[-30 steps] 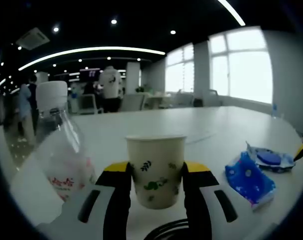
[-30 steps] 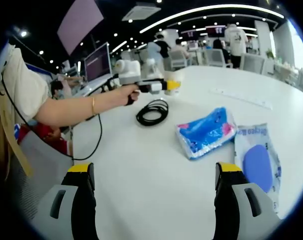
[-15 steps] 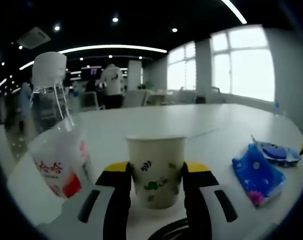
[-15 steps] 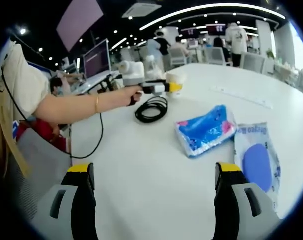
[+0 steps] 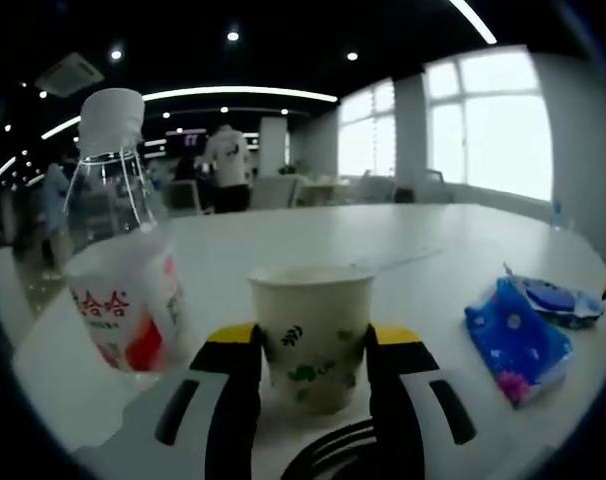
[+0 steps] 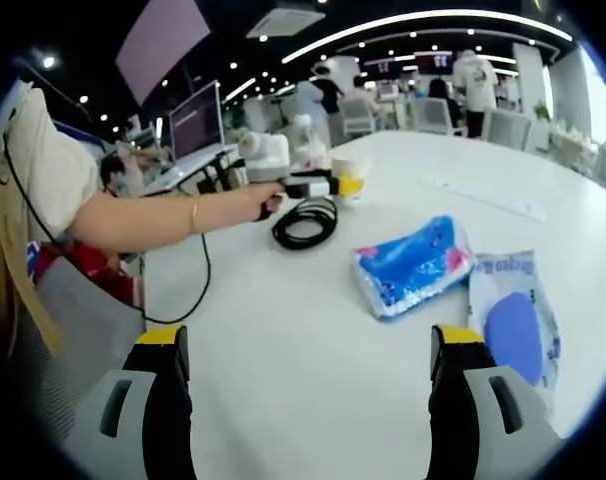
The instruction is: Arrange the tabletop items into an orderly group along one side of the table until the central work area is clear of visible clutter.
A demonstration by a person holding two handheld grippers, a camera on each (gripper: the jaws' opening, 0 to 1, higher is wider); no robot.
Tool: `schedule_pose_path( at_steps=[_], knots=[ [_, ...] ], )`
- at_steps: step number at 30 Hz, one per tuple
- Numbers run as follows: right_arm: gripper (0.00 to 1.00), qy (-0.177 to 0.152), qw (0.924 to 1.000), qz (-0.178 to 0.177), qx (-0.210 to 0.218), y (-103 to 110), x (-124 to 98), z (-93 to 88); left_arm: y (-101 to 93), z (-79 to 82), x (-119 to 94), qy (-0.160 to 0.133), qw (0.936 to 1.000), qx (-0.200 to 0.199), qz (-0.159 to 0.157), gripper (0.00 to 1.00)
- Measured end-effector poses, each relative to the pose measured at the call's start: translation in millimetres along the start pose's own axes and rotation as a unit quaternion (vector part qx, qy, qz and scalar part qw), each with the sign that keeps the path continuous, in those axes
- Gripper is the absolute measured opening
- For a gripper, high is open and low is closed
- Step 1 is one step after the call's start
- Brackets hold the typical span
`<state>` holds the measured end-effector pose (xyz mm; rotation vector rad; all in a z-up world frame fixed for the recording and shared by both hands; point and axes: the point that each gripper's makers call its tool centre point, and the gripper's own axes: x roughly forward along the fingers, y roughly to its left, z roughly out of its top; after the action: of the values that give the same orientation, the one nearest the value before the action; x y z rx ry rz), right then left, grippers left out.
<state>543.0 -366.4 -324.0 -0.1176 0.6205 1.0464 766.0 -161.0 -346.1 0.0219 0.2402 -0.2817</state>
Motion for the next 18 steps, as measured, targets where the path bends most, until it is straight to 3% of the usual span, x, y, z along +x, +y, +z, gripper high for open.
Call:
schedule_pose_path(
  at_steps=[5, 18],
  knots=[
    [0.99, 0.000, 1.0000, -0.004, -0.004, 0.2, -1.4, 1.5, 2.5, -11.0, -2.3, 0.021, 0.9997, 0.004, 0.008, 0.39],
    [0.99, 0.003, 0.9999, -0.007, -0.011, -2.0, -2.6, 1.6, 7.7, -11.7, -0.3, 0.034, 0.9990, -0.003, 0.028, 0.39]
  ],
)
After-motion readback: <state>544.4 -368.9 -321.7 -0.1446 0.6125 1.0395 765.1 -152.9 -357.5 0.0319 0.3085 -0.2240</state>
